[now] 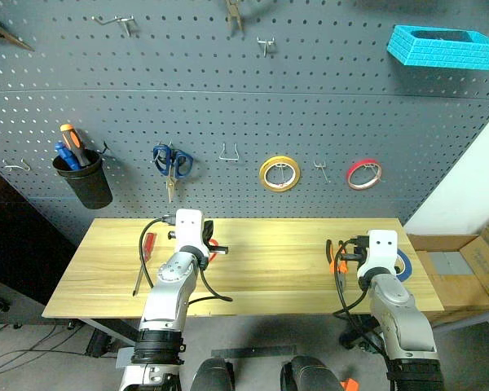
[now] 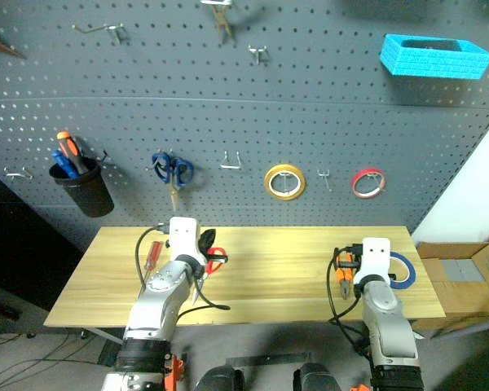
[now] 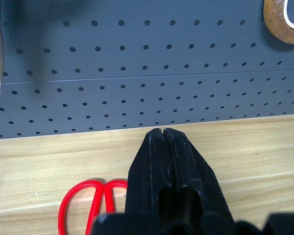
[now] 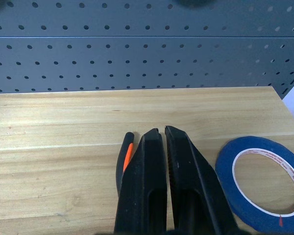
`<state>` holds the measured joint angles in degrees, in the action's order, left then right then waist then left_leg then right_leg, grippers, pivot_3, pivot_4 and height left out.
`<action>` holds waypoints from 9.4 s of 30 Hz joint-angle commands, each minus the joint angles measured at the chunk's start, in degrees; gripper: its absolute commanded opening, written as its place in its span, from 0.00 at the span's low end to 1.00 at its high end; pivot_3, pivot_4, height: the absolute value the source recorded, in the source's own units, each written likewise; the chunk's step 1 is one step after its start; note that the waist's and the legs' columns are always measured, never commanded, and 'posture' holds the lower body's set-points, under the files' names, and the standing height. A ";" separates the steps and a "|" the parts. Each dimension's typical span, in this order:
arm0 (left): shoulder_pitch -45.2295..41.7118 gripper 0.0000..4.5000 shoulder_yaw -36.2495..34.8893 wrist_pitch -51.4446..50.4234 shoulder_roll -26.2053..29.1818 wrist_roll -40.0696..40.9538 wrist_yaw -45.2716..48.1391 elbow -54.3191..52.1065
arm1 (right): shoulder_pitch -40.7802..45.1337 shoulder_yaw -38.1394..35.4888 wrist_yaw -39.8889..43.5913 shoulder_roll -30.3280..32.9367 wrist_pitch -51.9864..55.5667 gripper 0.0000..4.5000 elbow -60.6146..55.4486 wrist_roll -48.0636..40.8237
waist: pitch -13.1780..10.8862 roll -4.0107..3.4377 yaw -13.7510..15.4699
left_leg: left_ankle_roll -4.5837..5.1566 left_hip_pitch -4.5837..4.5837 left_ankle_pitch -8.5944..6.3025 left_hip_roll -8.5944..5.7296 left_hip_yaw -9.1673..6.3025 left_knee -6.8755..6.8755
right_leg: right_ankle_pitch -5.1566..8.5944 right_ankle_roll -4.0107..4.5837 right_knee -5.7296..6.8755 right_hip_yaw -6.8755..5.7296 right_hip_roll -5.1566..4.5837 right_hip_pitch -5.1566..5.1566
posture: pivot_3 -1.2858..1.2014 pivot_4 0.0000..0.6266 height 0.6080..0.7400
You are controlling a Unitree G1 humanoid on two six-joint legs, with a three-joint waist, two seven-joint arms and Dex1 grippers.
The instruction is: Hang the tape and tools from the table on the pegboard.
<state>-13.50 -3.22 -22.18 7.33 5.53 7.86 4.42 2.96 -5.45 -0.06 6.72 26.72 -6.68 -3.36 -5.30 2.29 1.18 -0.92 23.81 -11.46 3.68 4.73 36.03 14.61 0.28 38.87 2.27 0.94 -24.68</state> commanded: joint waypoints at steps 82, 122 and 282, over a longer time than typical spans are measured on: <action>-16.94 0.99 30.53 4.24 -12.57 -0.84 33.47 17.75 | 9.73 -2.38 24.66 30.44 3.03 0.90 20.06 0.30 | -13.97 -0.47 -3.15 | 0.12 0.77 -0.07 -0.06 0.04 -0.08 | 0.15 -0.91 -0.79 0.16 -0.17 -0.31 | 0.49 0.67 1.00; -16.69 1.00 26.49 1.62 -12.54 -0.81 31.84 14.43 | 26.25 -4.32 35.91 28.88 -5.90 0.09 50.09 -4.95 | -16.15 -0.32 -3.11 | -0.09 0.83 0.05 -0.08 0.15 -0.04 | 0.06 -1.19 -0.84 0.15 -0.52 -0.35 | 0.51 0.65 1.00; 5.25 1.00 14.28 -19.29 10.69 17.40 18.01 -33.17 | 45.08 6.24 14.19 8.50 30.25 0.99 31.95 -0.62 | -16.46 -0.37 -2.14 | 0.06 2.02 0.39 -0.10 0.08 -0.16 | -0.43 -1.29 -0.90 0.03 -0.65 -1.49 | 0.57 0.64 1.00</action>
<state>-9.02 10.87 -41.35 18.30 22.41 26.08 -25.31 48.03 -0.36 13.35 14.42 60.29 23.92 -5.15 -21.75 1.92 -0.96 -0.86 25.83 -11.07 3.57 4.81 35.87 14.18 -1.00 37.97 2.30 0.30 -26.17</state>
